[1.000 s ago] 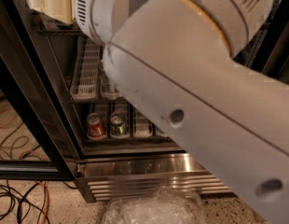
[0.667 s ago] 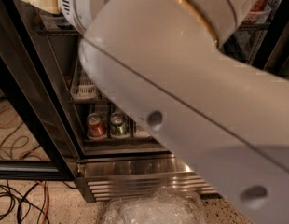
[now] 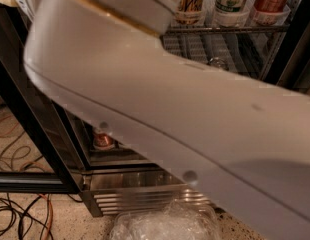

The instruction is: Pick redbull can from top shelf of fridge

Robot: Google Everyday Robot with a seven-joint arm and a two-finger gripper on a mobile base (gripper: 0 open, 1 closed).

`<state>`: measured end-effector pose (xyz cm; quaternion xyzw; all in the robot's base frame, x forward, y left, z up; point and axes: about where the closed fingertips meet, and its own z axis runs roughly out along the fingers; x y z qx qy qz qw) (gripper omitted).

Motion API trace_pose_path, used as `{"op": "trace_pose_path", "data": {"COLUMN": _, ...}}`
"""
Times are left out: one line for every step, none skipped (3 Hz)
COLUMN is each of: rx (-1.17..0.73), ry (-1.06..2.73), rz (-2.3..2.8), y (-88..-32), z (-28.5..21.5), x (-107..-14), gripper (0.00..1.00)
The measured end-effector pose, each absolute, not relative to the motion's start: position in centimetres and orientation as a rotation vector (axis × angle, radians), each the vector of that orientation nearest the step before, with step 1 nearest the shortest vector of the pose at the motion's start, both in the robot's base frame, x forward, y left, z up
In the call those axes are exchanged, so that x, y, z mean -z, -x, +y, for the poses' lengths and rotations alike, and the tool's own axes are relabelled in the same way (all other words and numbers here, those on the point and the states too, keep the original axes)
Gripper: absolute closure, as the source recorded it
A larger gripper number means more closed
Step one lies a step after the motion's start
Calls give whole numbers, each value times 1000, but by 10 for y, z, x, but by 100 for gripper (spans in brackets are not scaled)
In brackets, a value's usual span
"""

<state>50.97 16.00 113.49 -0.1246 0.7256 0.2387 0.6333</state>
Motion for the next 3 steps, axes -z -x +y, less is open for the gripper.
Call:
{"op": "trace_pose_path", "data": {"rx": -501, "ry": 286, "rz": 1688, "y": -523, "z": 184, "x": -1116, "gripper": 0}}
{"op": "trace_pose_path", "data": {"rx": -432, "ry": 301, "rz": 1718, "y": -530, "z": 209, "x": -1105, "gripper": 0}}
{"op": "trace_pose_path", "data": {"rx": -420, "ry": 301, "rz": 1721, "y": -531, "z": 207, "x": -1103, "gripper": 0}}
